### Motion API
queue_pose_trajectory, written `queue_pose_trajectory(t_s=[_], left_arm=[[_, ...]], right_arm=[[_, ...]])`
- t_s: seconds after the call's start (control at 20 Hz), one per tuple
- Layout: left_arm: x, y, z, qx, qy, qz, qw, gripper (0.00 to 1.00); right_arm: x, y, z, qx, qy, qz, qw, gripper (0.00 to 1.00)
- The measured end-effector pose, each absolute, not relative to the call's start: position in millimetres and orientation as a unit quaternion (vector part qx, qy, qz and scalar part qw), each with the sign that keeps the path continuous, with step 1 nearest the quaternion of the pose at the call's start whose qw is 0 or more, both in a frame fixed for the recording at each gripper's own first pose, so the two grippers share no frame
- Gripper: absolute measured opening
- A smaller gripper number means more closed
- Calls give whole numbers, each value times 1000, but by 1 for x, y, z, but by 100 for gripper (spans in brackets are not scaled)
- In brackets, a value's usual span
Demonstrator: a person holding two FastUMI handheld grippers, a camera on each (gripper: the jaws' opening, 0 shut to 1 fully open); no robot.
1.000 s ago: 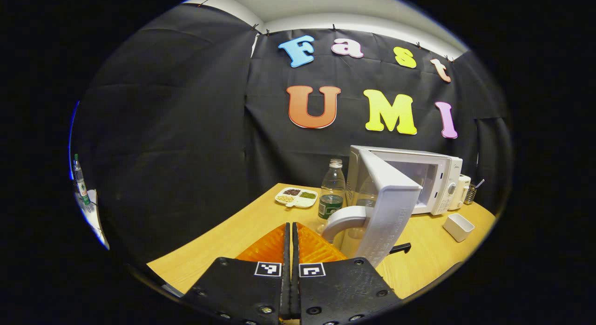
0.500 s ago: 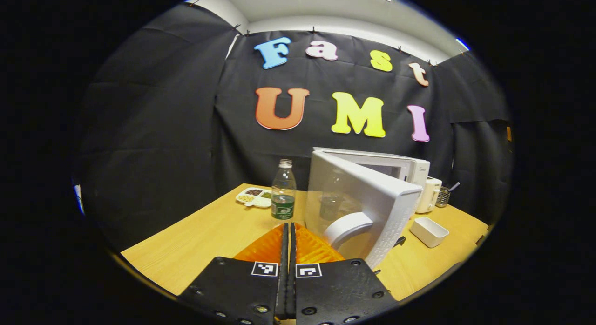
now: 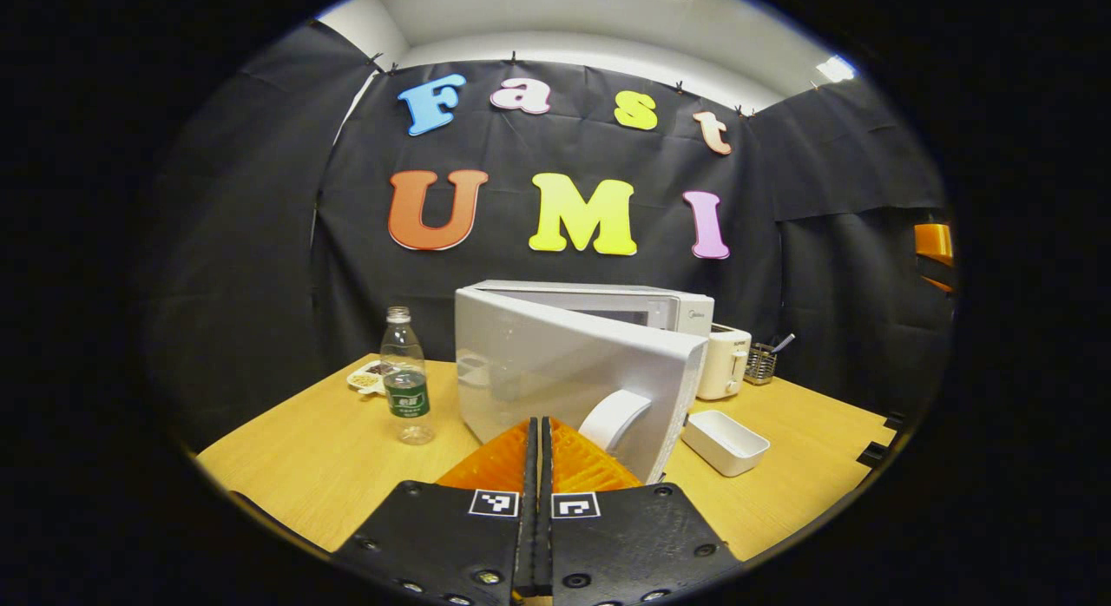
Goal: Open the microwave oven with the left hand, put the food in, and close the microwave oven.
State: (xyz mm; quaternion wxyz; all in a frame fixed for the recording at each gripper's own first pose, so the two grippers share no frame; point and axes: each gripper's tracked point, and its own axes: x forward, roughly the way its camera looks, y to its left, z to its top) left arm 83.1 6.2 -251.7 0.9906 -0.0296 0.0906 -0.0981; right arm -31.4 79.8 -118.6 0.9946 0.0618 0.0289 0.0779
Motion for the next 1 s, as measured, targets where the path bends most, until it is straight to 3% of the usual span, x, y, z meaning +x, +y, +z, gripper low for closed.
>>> queue_pose_trajectory(t_s=[0.15, 0.2, 0.25, 0.45, 0.5, 0.55, 0.6, 0.65, 0.7, 0.75, 0.8, 0.85, 0.9, 0.95, 1.0], left_arm=[[99, -20, -261, -32, 99, -108, 989, 0], [106, -28, -262, -36, 99, -112, 988, 0], [112, -36, -265, -39, 100, -117, 987, 0], [137, -60, -270, -38, 98, -123, 987, 0], [143, -66, -270, -38, 94, -126, 987, 0], [151, -70, -272, -36, 93, -129, 987, 0], [157, -76, -278, -33, 98, -132, 986, 0], [163, -81, -283, -31, 103, -134, 985, 0], [170, -87, -284, -32, 102, -143, 984, 0], [173, -95, -283, -33, 100, -154, 982, 0], [177, -100, -282, -29, 95, -155, 983, 0], [184, -105, -284, -26, 96, -155, 983, 0], [190, -111, -284, -27, 95, -157, 983, 0], [192, -121, -285, -31, 100, -164, 981, 0], [196, -130, -285, -34, 102, -171, 979, 0]], right_arm=[[-33, 68, -116, 56, 24, 70, 996, 89], [-33, 64, -115, 53, 22, 69, 996, 100], [-35, 63, -113, 50, 20, 68, 996, 89], [-39, 53, -103, 44, 9, 66, 997, 90], [-41, 51, -100, 41, 4, 67, 997, 100], [-41, 49, -98, 38, 0, 68, 997, 89], [-42, 46, -96, 36, -4, 69, 997, 100], [-43, 43, -95, 36, -6, 68, 997, 90], [-44, 41, -94, 38, -8, 69, 997, 100], [-44, 39, -95, 39, -9, 70, 997, 100], [-43, 39, -96, 40, -8, 71, 997, 89], [-43, 36, -98, 41, -6, 73, 996, 100], [-42, 34, -99, 43, -4, 73, 996, 100], [-42, 32, -100, 46, -2, 73, 996, 89], [-41, 29, -101, 49, 0, 73, 996, 89]])
